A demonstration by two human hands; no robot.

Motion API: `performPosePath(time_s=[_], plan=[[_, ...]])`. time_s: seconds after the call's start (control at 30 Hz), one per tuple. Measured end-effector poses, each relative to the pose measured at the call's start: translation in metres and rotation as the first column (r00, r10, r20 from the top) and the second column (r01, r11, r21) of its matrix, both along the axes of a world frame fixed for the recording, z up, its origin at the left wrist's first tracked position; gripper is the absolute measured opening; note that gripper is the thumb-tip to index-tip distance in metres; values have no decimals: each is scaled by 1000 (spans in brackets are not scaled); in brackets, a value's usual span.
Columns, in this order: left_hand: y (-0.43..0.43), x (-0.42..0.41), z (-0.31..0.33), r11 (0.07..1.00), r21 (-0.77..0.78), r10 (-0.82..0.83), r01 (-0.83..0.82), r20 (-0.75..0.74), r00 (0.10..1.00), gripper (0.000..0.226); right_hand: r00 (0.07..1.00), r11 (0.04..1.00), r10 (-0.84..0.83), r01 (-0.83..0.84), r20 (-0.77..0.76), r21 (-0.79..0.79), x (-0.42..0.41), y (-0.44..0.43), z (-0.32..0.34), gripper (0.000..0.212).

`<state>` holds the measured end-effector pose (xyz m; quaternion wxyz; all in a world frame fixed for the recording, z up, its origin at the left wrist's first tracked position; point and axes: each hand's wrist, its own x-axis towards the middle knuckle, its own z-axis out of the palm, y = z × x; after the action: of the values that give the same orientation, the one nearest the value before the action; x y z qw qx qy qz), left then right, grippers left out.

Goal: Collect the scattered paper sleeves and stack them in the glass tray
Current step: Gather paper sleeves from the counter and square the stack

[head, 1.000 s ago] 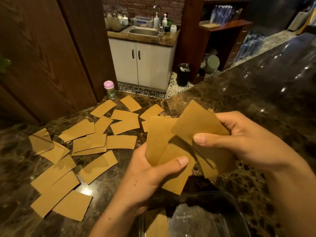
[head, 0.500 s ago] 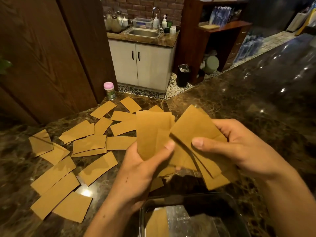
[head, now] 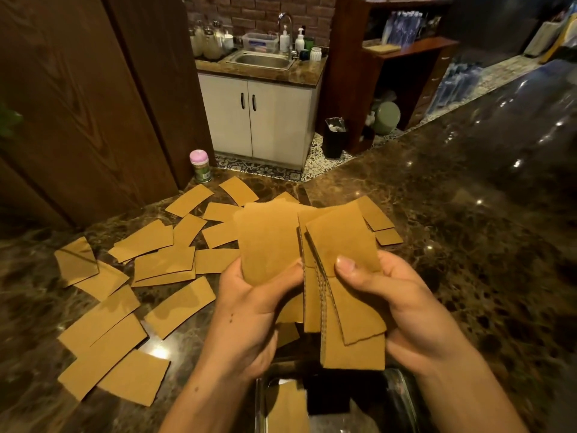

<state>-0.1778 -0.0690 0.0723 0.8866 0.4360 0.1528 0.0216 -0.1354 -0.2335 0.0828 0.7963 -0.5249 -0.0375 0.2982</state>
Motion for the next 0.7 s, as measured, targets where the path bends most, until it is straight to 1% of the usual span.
performPosePath(time_s=[0.03,0.1,0.13,0.17,0.27,0.33,0.37,0.4,0.43,0.47,0.5,0.53,0.57,0.6,0.63,0.67,0.7], plan=[[0,0,0,1000,-14,2,-2,-4,1000,30,1000,1000,16,-16,-11,23,0,1,0,29],[-2,0,2,998,-58,6,-9,-45,999,42,999,997,27,-25,-26,69,1,1,-2,45],[-3,0,3,998,-67,12,-16,-65,998,46,999,997,14,-11,-34,78,1,1,-2,47],[-3,0,4,998,-65,14,-19,-77,997,46,999,997,-9,12,-37,73,1,1,-3,44],[-3,1,6,999,-38,7,-11,-82,997,30,996,996,-82,82,-22,40,1,0,-3,37],[-3,-2,9,1000,-14,-19,18,-99,995,33,990,992,-124,121,74,42,1,-2,-3,30],[-1,-2,8,999,6,-43,44,-109,993,37,975,989,-145,139,169,44,1,-3,-1,25],[1,-5,6,997,27,-70,73,-115,991,42,942,987,-157,155,297,33,1,-5,2,22],[2,0,6,994,42,-98,105,-130,987,47,872,984,-149,177,466,-16,2,-10,4,22],[3,3,5,992,47,-112,121,-149,982,50,747,971,-95,215,658,-104,5,-15,7,26],[5,5,6,989,35,-138,146,-157,978,50,566,943,23,261,824,-206,7,-22,11,32],[8,7,5,987,6,-157,161,-169,973,50,369,906,187,293,910,-305,10,-28,15,38],[10,9,4,983,-34,-181,178,-180,967,52,203,861,355,309,913,-403,13,-33,18,41],[11,8,5,977,-78,-210,199,-174,962,57,81,809,494,322,866,-492,14,-36,21,43],[11,5,5,969,-116,-235,219,-155,960,63,-1,757,594,340,804,-559,16,-37,22,45],[13,1,5,965,-131,-246,229,-135,960,65,-51,712,661,357,748,-605,16,-39,24,49],[14,-3,3,966,-123,-241,227,-110,964,62,-78,674,709,367,701,-641,16,-41,25,54]])
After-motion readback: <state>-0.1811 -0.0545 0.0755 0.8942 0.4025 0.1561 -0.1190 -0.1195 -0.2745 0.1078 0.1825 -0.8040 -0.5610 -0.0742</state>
